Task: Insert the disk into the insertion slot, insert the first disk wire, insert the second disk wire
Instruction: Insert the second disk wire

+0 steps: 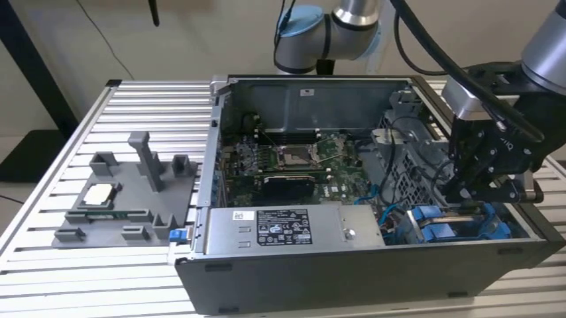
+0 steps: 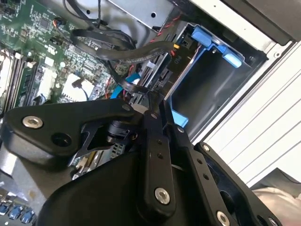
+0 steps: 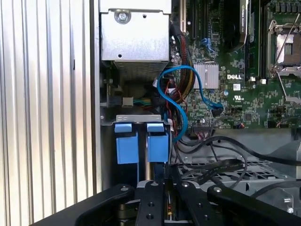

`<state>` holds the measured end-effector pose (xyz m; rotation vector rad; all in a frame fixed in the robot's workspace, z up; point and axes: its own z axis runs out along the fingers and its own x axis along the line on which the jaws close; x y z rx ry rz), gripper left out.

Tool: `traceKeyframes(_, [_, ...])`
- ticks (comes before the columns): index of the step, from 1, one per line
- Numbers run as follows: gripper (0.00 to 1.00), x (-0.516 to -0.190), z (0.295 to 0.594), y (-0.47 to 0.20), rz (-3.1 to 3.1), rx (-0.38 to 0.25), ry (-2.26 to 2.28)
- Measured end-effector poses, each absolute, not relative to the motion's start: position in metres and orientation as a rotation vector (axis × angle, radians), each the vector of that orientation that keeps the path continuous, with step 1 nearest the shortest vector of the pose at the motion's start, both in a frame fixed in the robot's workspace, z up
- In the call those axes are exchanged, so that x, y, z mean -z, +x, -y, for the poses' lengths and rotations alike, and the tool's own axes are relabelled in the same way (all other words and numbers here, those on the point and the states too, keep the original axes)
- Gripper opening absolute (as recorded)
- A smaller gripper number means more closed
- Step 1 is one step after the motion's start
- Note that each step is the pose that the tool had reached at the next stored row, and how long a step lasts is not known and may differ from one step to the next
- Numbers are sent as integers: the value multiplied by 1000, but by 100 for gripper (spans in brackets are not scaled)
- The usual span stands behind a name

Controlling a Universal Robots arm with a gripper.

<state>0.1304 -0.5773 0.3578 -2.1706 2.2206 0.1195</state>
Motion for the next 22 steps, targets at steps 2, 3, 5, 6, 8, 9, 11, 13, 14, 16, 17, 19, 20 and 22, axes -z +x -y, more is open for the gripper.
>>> traceKeyframes(2, [16, -358, 577, 131, -2220, -120, -2170])
traceKeyframes(3, [16, -357, 577, 131, -2220, -121, -2170])
traceKeyframes(5, [16, -357, 577, 132, -2220, -121, -2170])
traceKeyframes(6, [16, -357, 577, 132, -2220, -121, -2170])
traceKeyframes(8, [16, -356, 577, 134, -2220, -121, -2170])
traceKeyframes(9, [16, -356, 577, 135, -2219, -122, -2170])
traceKeyframes(11, [16, -355, 577, 136, -2219, -122, -2170])
traceKeyframes(13, [16, -355, 578, 138, -2219, -123, -2169])
traceKeyframes(14, [16, -355, 578, 139, -2219, -123, -2169])
traceKeyframes(16, [16, -354, 578, 140, -2218, -124, -2169])
traceKeyframes(17, [16, -353, 578, 140, -2218, -124, -2169])
traceKeyframes(19, [16, -352, 578, 140, -2219, -123, -2169])
traceKeyframes(20, [16, -350, 578, 140, -2218, -124, -2169])
traceKeyframes(22, [16, -348, 578, 140, -2218, -124, -2169])
